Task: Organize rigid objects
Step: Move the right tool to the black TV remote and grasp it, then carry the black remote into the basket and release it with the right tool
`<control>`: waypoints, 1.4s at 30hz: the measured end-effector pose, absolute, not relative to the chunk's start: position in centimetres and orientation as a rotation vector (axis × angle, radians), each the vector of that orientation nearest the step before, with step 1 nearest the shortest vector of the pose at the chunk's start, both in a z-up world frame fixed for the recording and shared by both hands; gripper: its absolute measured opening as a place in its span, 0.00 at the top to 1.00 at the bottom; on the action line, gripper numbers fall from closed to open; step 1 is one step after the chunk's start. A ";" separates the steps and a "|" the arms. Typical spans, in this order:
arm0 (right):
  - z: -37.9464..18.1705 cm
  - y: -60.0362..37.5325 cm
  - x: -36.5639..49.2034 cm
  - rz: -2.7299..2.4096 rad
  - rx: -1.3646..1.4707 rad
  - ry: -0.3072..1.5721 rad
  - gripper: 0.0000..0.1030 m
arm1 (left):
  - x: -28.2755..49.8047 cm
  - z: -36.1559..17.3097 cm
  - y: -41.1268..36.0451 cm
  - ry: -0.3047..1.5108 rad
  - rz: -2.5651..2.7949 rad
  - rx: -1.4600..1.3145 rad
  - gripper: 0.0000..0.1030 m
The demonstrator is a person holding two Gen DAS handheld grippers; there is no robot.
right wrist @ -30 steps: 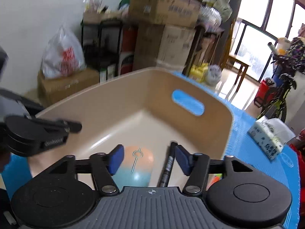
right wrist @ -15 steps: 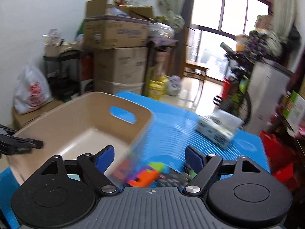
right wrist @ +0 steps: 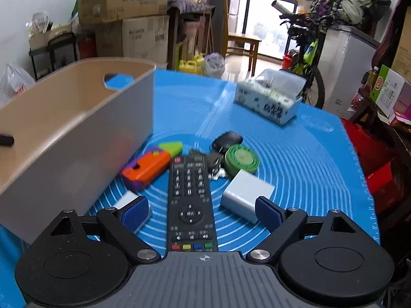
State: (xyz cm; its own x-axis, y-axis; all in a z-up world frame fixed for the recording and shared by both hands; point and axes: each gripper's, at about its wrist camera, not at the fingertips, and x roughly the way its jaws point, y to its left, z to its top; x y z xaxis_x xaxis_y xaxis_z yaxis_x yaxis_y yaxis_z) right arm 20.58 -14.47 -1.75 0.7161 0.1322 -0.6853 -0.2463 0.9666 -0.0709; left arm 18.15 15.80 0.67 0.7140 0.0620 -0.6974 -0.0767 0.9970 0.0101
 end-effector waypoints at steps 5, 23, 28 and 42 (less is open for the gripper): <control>-3.7 -13.7 21.5 0.235 -0.168 0.796 0.21 | 18.2 0.7 15.8 0.772 0.077 -0.020 0.91; -5.7 -13.0 22.7 0.225 -0.172 0.795 0.48 | 18.2 0.7 15.8 0.772 0.077 -0.020 0.91; -5.1 -13.1 21.7 0.213 -0.160 0.748 0.48 | 18.2 0.7 15.8 0.772 0.077 -0.020 0.91; 2.1 -13.1 19.5 0.222 -0.118 0.554 0.48 | 18.2 0.7 15.8 0.772 0.077 -0.020 0.91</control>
